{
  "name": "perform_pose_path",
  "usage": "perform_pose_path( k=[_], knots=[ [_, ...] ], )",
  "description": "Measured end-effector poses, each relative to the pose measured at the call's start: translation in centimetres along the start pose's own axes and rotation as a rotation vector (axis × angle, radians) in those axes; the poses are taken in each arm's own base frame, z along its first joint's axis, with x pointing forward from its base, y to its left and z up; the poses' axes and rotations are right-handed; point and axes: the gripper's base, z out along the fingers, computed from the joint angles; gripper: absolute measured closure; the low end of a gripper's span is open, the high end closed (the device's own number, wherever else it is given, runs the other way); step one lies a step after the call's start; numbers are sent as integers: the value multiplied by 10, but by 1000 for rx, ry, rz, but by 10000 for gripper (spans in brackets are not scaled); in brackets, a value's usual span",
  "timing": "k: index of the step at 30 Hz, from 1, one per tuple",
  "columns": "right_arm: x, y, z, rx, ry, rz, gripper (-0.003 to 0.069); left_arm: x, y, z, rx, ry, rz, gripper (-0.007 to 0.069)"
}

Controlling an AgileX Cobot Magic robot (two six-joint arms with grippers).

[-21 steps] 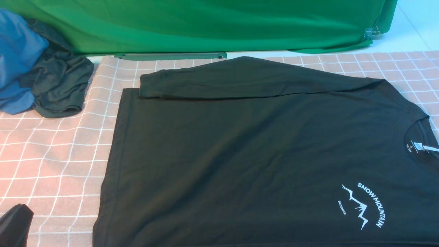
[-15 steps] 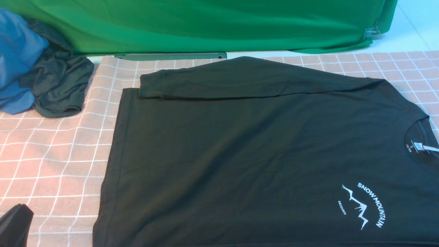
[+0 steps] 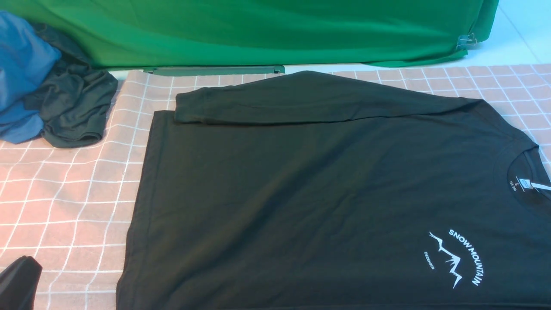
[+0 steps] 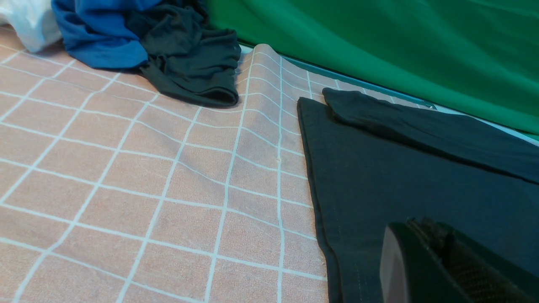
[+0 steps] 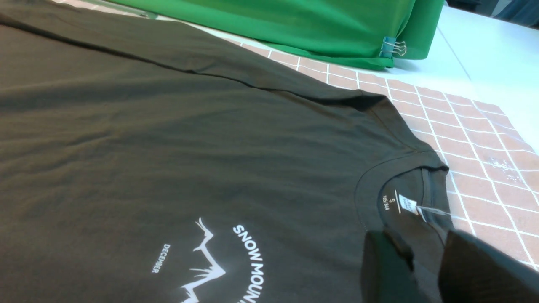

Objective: Fold a long-sleeved shirt over a pink coffee tablecloth.
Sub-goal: 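Grasp the left edge of the dark T-shirt lying flat on the table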

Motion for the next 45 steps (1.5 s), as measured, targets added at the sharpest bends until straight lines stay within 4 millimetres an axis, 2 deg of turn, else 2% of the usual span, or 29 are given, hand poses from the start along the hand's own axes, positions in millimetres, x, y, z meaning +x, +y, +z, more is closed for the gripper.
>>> perform_pose_path(
  k=[15, 18, 22, 26, 31, 35, 38, 40, 43, 45],
  knots=[
    [-1, 0, 0, -2, -14, 25, 420, -13, -4, -1, 42, -141, -31, 610],
    [-8, 0, 0, -13, -87, 187, 420, -19, -5, -2, 71, -204, -138, 610],
    [-23, -3, -3, -34, -262, 505, 420, -29, -6, -5, 117, -314, -326, 610],
    [-32, -6, -6, -65, -363, 716, 420, -35, -5, -7, 132, -380, -355, 610],
    [-33, -7, -7, -77, -384, 780, 420, -37, -5, -8, 139, -407, -363, 610],
    [-34, -7, -7, -80, -391, 794, 422, -46, -5, -12, 167, -505, -398, 610],
    [-40, -9, -10, -96, -479, 835, 425, -61, -5, -24, 232, -708, -438, 610],
    [-48, -12, -15, -107, -576, 840, 428, -72, -8, -28, 259, -741, -458, 610],
    [-73, -16, -23, -119, -619, 828, 461, -103, -21, -31, 262, -633, -442, 610],
    [-103, -19, -27, -114, -546, 773, 528, -126, -32, -25, 205, -441, -397, 610]
  ],
)
